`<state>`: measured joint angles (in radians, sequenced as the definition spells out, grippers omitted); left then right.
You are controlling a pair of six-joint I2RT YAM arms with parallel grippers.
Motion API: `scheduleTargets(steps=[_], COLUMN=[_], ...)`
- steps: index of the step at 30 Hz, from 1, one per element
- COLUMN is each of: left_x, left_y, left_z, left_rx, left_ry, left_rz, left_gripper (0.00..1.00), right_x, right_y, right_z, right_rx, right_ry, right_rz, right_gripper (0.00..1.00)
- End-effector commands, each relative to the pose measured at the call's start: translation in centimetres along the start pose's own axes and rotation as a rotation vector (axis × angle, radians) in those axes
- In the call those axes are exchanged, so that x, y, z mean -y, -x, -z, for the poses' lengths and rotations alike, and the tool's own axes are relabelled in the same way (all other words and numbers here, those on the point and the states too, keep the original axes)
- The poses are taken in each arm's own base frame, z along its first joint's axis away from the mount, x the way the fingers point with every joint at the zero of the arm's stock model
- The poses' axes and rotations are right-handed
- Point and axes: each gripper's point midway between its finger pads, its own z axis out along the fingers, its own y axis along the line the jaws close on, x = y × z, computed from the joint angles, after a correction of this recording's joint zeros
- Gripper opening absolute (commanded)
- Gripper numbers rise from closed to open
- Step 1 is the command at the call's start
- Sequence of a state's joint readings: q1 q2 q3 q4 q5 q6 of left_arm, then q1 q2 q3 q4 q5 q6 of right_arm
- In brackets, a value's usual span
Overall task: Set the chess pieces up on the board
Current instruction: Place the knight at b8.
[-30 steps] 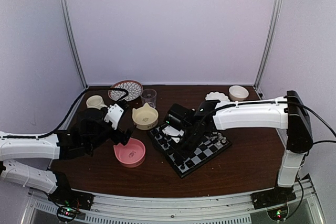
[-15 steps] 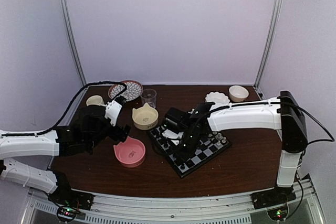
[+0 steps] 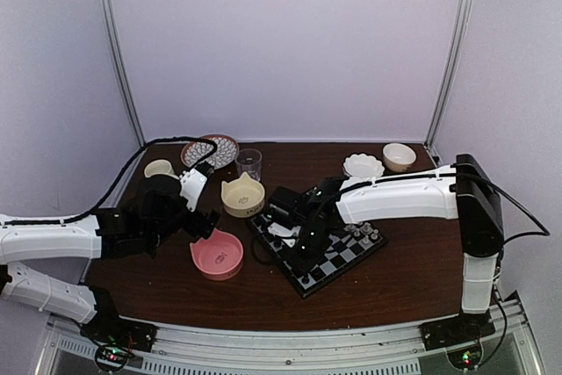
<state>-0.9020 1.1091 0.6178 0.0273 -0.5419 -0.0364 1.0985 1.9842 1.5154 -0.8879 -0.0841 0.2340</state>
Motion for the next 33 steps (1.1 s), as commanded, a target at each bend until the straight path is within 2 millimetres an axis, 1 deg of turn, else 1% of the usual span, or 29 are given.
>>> scheduleTargets(steps=[1, 11, 22, 33], left_x=[-0.63, -0.48, -0.31, -0.22], left_y=[1.53, 1.47, 1.28, 1.22], left_z=[0.04, -0.12, -0.29, -0.43], left_rx=[0.029, 0.022, 0.011, 0.004], left_ry=[0.02, 0.017, 0.013, 0.011], left_rz=[0.034, 0.034, 0.029, 0.03], left_gripper=[0.98, 0.97, 0.98, 0.98], right_x=[0.24, -0.03, -0.04, -0.12], right_y=[0.63, 0.5, 0.32, 0.44], right_z=[0.44, 0.48, 0.1, 0.09], right_rx=[0.01, -0.003, -0.017, -0.018], right_ry=[-0.044, -0.052, -0.065, -0.068], right_rz=[0.017, 0.034, 0.043, 0.048], right_gripper=[0.05, 0.08, 0.11, 0.19])
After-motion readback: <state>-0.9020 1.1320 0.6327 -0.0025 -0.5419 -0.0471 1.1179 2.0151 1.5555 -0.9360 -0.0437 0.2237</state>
